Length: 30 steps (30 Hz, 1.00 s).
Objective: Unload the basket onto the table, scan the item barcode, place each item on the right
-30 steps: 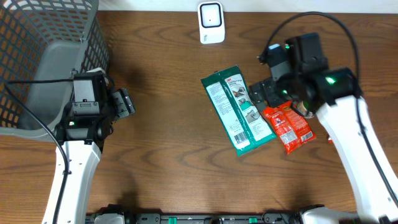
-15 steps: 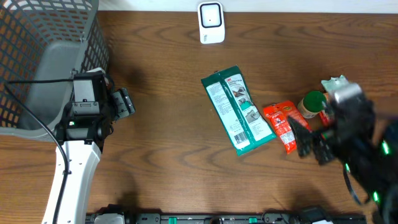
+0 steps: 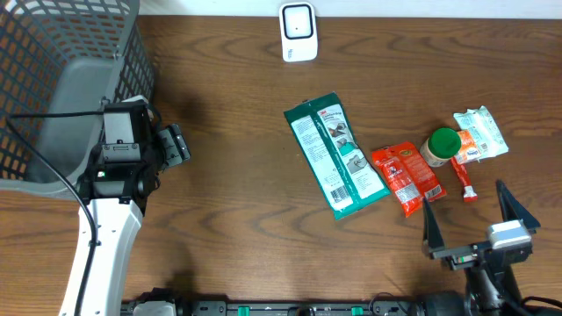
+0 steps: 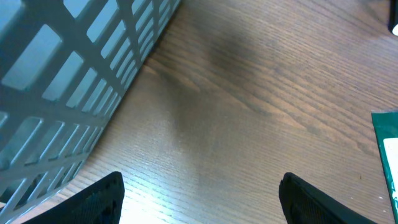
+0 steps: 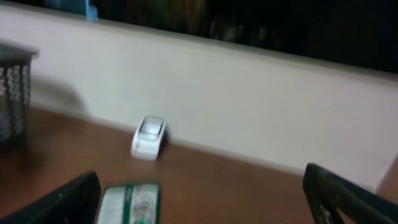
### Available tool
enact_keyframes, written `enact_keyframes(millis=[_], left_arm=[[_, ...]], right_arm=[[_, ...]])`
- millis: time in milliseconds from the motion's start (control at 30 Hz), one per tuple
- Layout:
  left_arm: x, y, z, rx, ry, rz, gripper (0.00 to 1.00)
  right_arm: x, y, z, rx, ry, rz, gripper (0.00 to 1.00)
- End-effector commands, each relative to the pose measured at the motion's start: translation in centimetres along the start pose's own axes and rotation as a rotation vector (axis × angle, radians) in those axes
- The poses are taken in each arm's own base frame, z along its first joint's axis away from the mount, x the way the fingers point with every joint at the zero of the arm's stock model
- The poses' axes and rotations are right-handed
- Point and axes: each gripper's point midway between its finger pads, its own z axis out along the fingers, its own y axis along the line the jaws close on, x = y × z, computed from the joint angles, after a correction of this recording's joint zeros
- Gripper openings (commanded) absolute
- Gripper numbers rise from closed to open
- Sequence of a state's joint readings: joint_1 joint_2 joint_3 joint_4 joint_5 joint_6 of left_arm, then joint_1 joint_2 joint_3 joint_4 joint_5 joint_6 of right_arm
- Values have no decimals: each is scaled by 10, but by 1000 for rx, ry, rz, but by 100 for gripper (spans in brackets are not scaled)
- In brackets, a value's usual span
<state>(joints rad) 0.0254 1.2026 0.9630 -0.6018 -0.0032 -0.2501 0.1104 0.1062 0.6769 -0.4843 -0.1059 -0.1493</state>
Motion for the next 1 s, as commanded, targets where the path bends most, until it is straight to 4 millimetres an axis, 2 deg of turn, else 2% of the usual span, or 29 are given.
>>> enact_keyframes(millis=[0, 133, 233, 433, 533, 733, 900, 967], left_arm=[[-4, 2, -2, -8, -11, 6, 80], [-4, 2, -2, -8, -11, 6, 80], [-4, 2, -2, -8, -11, 6, 80], [-4, 2, -2, -8, -11, 6, 80], [-4, 2, -2, -8, -11, 6, 80], [-4, 2, -2, -8, -11, 6, 80], [-4, 2, -2, -8, -11, 6, 80], [-4, 2, -2, -8, -11, 6, 80]], right_arm=[[9, 6, 8, -16, -93, -21, 99], [16, 9, 21, -22, -216, -40, 99], [31, 11, 31, -17, -263, -43, 99], [76, 16, 45, -21, -253, -21, 99], [91, 17, 48, -22, -256, -10, 99], [102, 12, 50, -6, -215, 38, 99], [147, 13, 55, -10, -34, 77, 99], [175, 17, 55, -20, 82, 98, 99]])
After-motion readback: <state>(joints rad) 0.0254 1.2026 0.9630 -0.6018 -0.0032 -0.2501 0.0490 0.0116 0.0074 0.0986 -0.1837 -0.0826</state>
